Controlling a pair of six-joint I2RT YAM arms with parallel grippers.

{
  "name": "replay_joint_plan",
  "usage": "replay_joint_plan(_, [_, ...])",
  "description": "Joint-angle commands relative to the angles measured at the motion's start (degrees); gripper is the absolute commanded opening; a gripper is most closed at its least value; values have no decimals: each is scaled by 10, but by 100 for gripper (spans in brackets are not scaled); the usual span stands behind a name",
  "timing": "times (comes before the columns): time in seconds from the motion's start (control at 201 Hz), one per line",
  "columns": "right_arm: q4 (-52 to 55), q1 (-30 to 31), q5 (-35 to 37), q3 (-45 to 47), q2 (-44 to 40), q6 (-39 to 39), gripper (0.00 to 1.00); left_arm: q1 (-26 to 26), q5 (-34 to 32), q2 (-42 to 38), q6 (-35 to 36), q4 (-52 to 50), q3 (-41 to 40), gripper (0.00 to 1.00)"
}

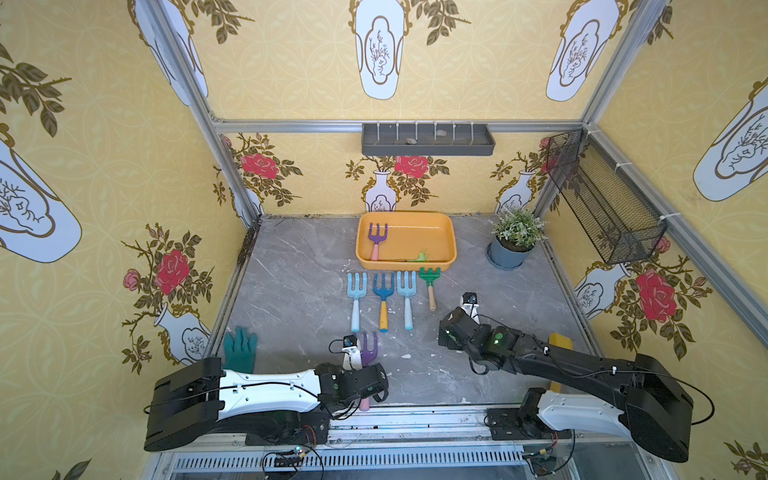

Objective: Take the hand rake out of the storage box
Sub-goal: Move the rake to the center of the board.

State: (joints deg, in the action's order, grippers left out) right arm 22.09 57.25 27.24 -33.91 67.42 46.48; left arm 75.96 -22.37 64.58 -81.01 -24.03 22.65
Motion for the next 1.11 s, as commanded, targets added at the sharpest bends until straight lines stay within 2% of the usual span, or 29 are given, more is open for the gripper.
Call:
replay_joint_plan(0.0, [-16,-1,2,2,4,-2,98,-8,-22,-32,0,-122,-11,14])
replay_joint_plan(0.139, [-20,-3,2,1,12,-2,97,-22,-18,-93,37,-98,-40,18])
replay_joint_plan(0.249, [-30,-4,-5,4,18,-2,98,-30,-12,-112,56,-86,-53,19])
replay_joint_plan(0.553, [-53,-8,-16,11,33,-4,97,-53,-2,-43,105,-58,-26,20])
replay_joint_plan(0.647, [-48,-8,-20,-2,40,-8,97,-67,5,-36,109,-48,-24,24])
replay_joint_plan(0.792, [-42,-8,-26,-51,42,-38,98,-69,-6,-62,100,-101,-5,47])
replay_joint_plan(0.856, [-57,-15,-40,-85,46,-69,98,-68,-13,-84,103,-128,6,69])
replay_joint_plan(0.881, [-62,-21,-49,-100,49,-81,98,-69,-16,-93,103,-139,10,74])
replay_joint_plan(0.956, [-82,-44,-83,-152,74,-118,100,-69,-33,-125,106,-176,26,86])
replay_joint_plan(1.031, [-90,-76,-115,-216,122,-144,96,-71,-60,-160,119,-216,51,90])
replay_joint_plan(1.1, [-81,-102,-139,-290,182,-164,93,-86,-86,-192,145,-237,75,100])
